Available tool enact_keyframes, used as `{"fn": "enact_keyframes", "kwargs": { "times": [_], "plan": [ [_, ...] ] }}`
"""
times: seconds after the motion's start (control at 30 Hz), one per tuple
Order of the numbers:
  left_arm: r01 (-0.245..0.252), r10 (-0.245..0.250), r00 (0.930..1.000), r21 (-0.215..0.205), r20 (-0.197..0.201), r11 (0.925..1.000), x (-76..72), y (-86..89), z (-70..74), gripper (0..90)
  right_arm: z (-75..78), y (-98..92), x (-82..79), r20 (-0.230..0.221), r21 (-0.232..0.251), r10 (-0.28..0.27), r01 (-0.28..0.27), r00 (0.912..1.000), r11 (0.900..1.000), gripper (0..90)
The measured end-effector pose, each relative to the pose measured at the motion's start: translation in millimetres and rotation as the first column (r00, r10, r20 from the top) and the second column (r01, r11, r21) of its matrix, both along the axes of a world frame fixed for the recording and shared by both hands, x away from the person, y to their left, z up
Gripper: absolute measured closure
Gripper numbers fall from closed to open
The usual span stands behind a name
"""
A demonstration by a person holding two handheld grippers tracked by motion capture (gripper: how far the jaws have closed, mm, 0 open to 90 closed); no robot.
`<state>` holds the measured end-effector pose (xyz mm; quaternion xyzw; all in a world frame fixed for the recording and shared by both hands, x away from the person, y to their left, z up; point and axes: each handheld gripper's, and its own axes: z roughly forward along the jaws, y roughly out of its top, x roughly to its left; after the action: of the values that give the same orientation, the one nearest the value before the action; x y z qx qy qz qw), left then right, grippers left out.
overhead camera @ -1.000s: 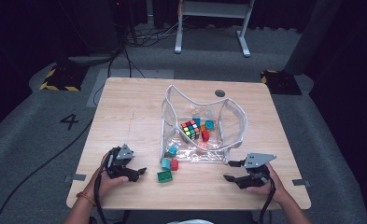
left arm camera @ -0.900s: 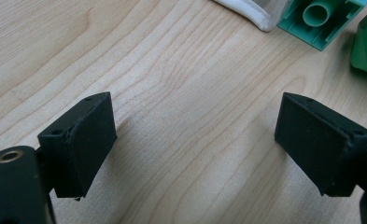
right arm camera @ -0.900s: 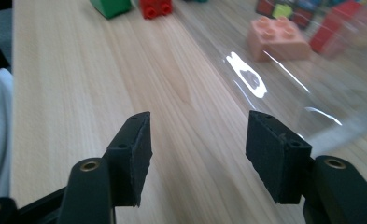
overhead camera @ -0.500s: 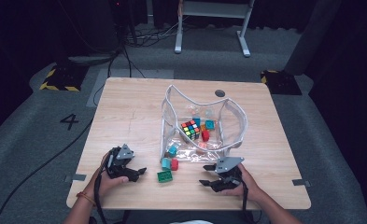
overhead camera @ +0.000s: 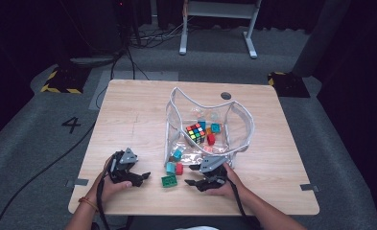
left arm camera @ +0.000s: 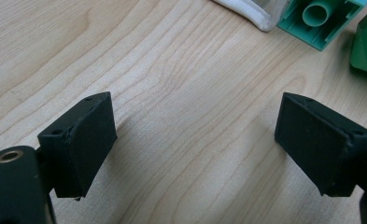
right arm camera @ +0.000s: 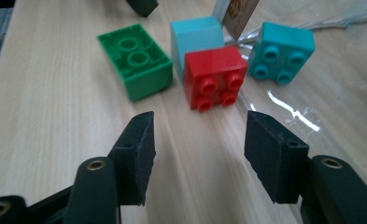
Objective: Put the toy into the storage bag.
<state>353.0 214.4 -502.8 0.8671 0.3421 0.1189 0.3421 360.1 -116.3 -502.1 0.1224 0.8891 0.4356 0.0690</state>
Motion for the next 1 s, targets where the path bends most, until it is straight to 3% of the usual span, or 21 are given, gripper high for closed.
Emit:
{"fn": "enact_keyframes", "kwargs": {
  "times": [0.33,0.37,0.47,0.6,0.73,0.93,1.0],
  "plan": [
    [0.001,-0.001,1.0000,0.000,0.002,1.0000,0.0,-0.1,-0.1,12.8,-0.2,21.9,6.5,0.037,-0.005,-0.064,0.064,0.9973,0.998,41.5],
    [0.000,0.000,1.0000,0.001,0.001,1.0000,-0.1,0.0,0.0,12.8,-0.7,22.9,8.1,0.046,0.006,-0.048,0.048,0.9978,0.999,41.2],
    [0.001,-0.001,1.0000,0.001,0.001,1.0000,-0.1,0.0,0.0,12.7,0.2,28.9,9.4,0.025,0.026,-0.052,0.051,0.9983,0.998,40.0],
    [0.000,0.000,1.0000,0.001,0.001,1.0000,-0.1,0.0,0.0,12.7,0.7,32.6,9.4,0.025,0.009,-0.055,0.055,0.9982,0.998,40.7],
    [0.002,-0.002,1.0000,0.000,-0.003,1.0000,-0.3,0.0,0.1,12.8,-0.3,33.4,10.3,0.022,0.020,-0.048,0.047,0.9986,0.999,51.6],
    [0.004,-0.004,1.0000,-0.004,-0.007,1.0000,-0.4,-0.2,-0.2,12.7,-0.2,32.8,9.0,-0.006,0.022,-0.066,0.066,0.9978,0.998,57.6],
    [0.004,-0.004,1.0000,-0.004,-0.004,1.0000,-0.3,-0.2,-0.2,12.8,-0.9,30.6,11.3,0.009,0.030,-0.035,0.035,0.9993,0.999,58.6]
  ]
}}
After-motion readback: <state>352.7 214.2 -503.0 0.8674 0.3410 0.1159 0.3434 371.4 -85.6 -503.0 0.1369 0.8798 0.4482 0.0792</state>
